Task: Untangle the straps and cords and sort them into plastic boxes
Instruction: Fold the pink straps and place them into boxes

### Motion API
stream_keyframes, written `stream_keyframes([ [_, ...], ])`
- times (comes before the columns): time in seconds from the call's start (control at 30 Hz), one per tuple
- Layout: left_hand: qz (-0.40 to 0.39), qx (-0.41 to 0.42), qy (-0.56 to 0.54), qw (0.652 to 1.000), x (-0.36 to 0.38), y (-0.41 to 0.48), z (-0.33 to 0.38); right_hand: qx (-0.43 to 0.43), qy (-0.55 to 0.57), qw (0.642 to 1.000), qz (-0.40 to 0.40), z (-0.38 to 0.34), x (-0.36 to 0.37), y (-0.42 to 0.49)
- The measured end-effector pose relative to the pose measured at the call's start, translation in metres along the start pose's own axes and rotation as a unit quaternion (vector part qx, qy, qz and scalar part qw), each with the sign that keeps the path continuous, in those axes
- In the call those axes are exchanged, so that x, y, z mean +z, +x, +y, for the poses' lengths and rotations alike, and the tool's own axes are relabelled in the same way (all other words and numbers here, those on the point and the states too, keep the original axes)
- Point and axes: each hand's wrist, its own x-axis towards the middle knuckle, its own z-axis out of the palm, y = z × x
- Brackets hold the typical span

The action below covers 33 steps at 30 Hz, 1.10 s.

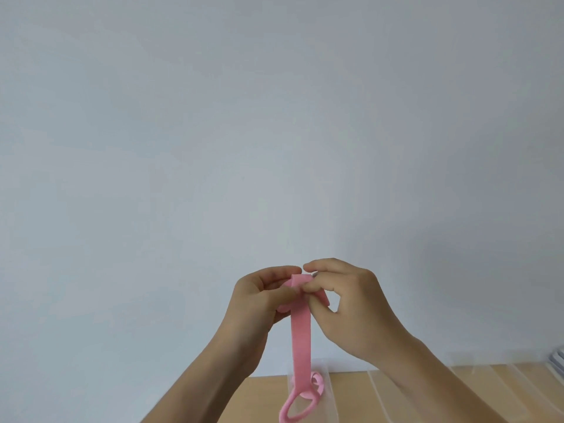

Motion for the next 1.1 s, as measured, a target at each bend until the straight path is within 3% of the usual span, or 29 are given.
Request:
stream_keyframes([
  [0.2,0.024,0.014,0.089,0.996,0.008,-0.002,0.002,0.102,0.078,0.991,-0.048,-0.003,-0.006,0.008],
  [0.33,0.031,0.016,0.117,0.993,0.009,-0.003,0.002,0.084,0.026,0.991,-0.103,-0.003,-0.008,0.011],
  [0.5,0.038,0.015,0.143,0.989,0.008,-0.004,-0.001,0.117,0.019,0.986,-0.113,0.001,-0.007,0.016],
  [0.63,0.036,0.006,0.128,0.991,0.010,-0.007,-0.001,0.098,-0.021,0.985,-0.141,0.002,-0.004,0.014],
  [0.8,0.072,-0.029,0.015,0.997,0.008,-0.009,-0.010,0.062,-0.033,0.995,-0.074,-0.002,0.000,0.003],
  [0.87,0.041,-0.055,-0.046,0.997,0.006,-0.011,-0.014,0.059,-0.015,0.997,-0.043,0.000,0.000,0.001],
  [0.97,-0.017,-0.067,-0.057,0.996,0.007,-0.019,-0.021,0.058,-0.013,0.998,-0.021,0.000,0.001,0.000],
  [1.1,0.027,-0.107,-0.054,0.992,0.013,-0.025,-0.032,0.038,-0.031,0.998,0.030,0.002,0.005,-0.002],
])
